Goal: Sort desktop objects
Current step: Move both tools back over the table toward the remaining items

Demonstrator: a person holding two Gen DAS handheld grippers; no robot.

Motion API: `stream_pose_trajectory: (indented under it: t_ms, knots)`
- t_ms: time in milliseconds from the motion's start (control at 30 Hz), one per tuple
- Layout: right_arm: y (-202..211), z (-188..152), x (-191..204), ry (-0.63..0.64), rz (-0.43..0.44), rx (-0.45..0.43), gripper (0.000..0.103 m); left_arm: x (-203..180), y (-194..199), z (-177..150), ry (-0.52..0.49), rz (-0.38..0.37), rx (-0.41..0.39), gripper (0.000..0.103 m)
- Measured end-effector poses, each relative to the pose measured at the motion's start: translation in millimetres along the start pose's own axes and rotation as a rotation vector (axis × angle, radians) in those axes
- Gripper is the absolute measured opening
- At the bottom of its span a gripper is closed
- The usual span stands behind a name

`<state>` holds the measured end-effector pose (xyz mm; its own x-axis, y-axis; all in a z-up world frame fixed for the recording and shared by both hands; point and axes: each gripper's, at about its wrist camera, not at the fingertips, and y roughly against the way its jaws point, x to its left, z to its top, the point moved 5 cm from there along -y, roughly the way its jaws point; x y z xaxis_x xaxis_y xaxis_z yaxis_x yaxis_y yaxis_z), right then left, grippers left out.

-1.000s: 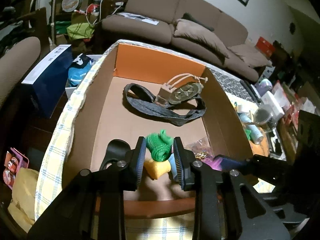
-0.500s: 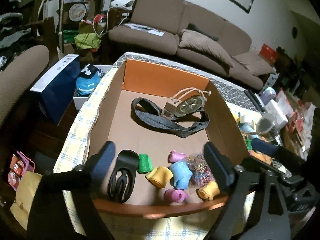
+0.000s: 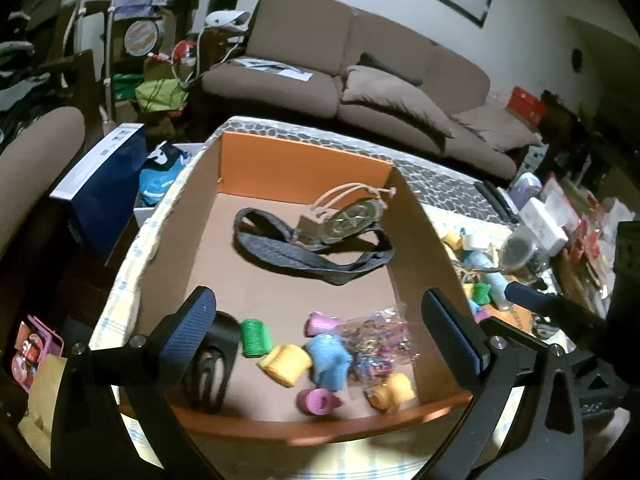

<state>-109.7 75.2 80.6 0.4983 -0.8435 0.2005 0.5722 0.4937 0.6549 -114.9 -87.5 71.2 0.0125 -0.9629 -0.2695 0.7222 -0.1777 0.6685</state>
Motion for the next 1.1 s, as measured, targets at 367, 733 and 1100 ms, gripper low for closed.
stream_pose_trajectory:
  t_ms: [367, 733, 1100]
  knots:
    - [30, -5, -56, -0.068, -0.068, -0.027, 0.102, -68, -8, -7, -0.093, -0.094, -0.004, 0.103]
    - [94, -23, -171, -0.249, -0.215, -0.084, 0.102, -145, -19, -31, -0.235, -0.164, 0.032, 0.103]
    - [152, -66, -289, -0.521, -0.387, -0.119, 0.102, -211, -34, -64, -0.332, -0.220, 0.073, 0.103]
